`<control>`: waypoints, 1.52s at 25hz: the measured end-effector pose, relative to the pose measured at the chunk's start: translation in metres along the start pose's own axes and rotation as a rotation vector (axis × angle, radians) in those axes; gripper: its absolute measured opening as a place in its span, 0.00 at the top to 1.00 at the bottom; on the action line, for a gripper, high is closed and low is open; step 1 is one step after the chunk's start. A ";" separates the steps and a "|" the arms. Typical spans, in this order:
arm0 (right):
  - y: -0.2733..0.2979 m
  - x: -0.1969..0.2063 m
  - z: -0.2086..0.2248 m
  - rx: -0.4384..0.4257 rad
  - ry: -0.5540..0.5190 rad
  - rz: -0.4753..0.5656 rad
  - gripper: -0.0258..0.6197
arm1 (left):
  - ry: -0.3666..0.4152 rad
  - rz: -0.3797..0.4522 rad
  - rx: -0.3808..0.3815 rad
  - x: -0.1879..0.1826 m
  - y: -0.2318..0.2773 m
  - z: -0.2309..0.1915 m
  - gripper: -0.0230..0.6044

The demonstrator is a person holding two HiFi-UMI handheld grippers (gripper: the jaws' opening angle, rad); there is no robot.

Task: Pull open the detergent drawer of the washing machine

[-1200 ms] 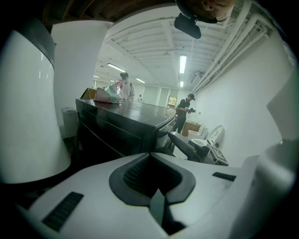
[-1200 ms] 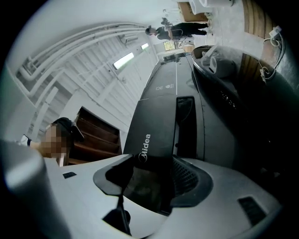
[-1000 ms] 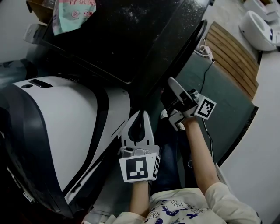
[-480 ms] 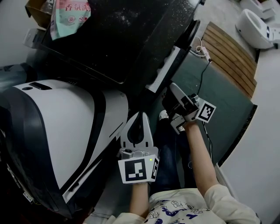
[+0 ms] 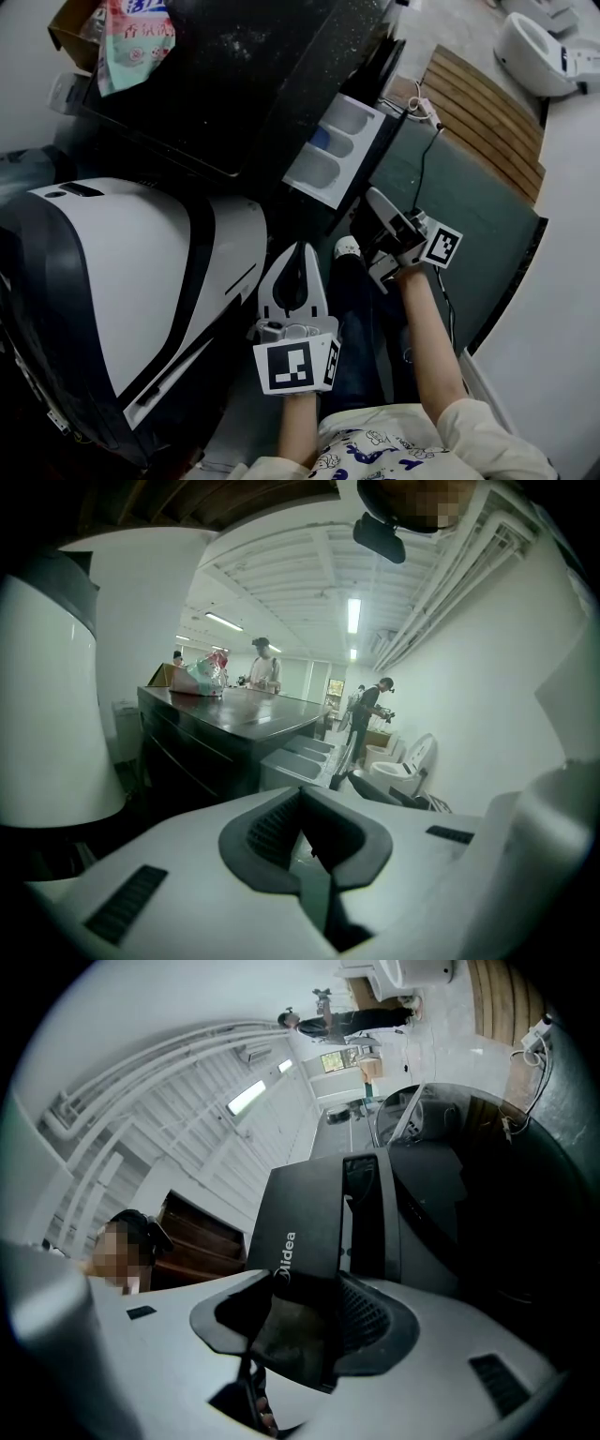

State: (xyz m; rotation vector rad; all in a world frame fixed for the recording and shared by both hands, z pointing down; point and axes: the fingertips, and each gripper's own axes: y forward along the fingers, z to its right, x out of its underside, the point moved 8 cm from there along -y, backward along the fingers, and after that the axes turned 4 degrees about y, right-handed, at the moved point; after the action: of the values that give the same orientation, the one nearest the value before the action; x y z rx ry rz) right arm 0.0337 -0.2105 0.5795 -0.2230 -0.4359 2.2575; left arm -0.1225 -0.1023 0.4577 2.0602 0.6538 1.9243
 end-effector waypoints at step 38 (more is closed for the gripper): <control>-0.063 -0.008 -0.038 0.186 -0.243 -0.076 0.58 | 0.005 0.023 0.015 0.009 -0.025 0.061 0.94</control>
State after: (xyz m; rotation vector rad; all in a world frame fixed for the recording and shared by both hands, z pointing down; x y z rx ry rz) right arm 0.0939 -0.1684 0.5687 0.1625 -0.3500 2.2414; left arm -0.0662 -0.0687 0.4478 2.0817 0.6500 1.9434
